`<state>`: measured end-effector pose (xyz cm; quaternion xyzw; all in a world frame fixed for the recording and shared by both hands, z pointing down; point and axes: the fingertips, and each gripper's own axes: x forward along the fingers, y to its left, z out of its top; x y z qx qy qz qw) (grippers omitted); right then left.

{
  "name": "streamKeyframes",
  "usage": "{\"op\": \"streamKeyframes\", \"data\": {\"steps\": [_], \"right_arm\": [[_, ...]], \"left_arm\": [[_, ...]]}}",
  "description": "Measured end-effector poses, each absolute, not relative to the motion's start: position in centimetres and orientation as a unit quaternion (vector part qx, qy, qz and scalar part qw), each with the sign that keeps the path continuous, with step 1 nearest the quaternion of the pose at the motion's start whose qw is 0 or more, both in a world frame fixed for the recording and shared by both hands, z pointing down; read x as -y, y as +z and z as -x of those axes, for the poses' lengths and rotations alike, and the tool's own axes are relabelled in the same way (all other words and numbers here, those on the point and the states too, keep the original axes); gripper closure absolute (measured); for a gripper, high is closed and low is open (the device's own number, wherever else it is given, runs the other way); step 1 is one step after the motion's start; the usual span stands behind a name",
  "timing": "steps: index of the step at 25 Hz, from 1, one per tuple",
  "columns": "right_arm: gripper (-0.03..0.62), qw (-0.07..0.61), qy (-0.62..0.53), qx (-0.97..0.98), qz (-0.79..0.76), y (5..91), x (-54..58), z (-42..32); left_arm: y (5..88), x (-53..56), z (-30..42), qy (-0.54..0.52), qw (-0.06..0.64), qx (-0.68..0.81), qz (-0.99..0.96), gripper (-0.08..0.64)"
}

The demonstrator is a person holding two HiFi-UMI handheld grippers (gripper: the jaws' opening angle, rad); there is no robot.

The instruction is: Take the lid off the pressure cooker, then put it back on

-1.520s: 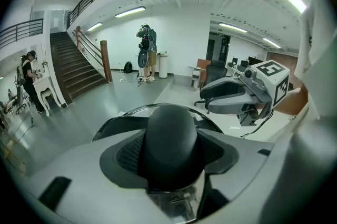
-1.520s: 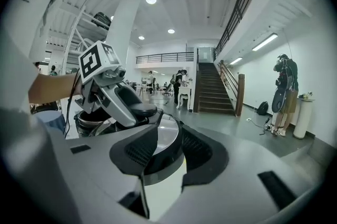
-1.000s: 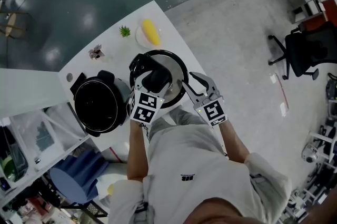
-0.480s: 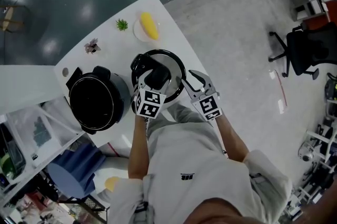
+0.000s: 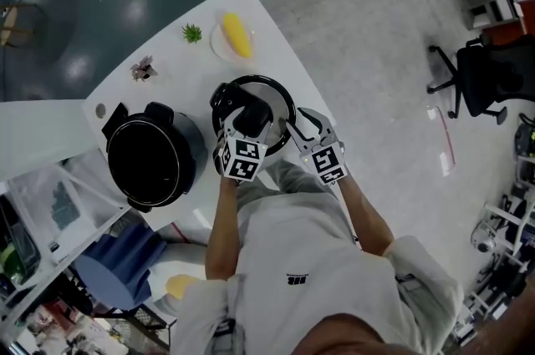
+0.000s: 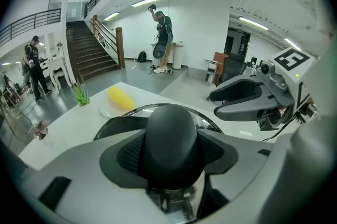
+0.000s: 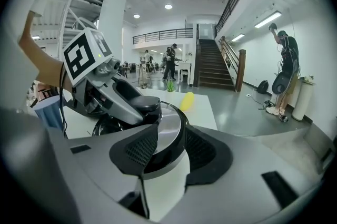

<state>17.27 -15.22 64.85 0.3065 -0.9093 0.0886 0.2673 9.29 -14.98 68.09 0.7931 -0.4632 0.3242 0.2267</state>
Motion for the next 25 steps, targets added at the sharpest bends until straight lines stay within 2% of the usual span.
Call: {"op": "streamKeyframes", "data": {"steps": [25], "right_arm": [[0.439, 0.286, 0.103, 0.893, -0.331, 67.5, 14.0, -19.0]], "left_arm": [[72.0, 14.6, -10.2, 0.326, 0.23, 0.455, -0.796, 0.27]]}}
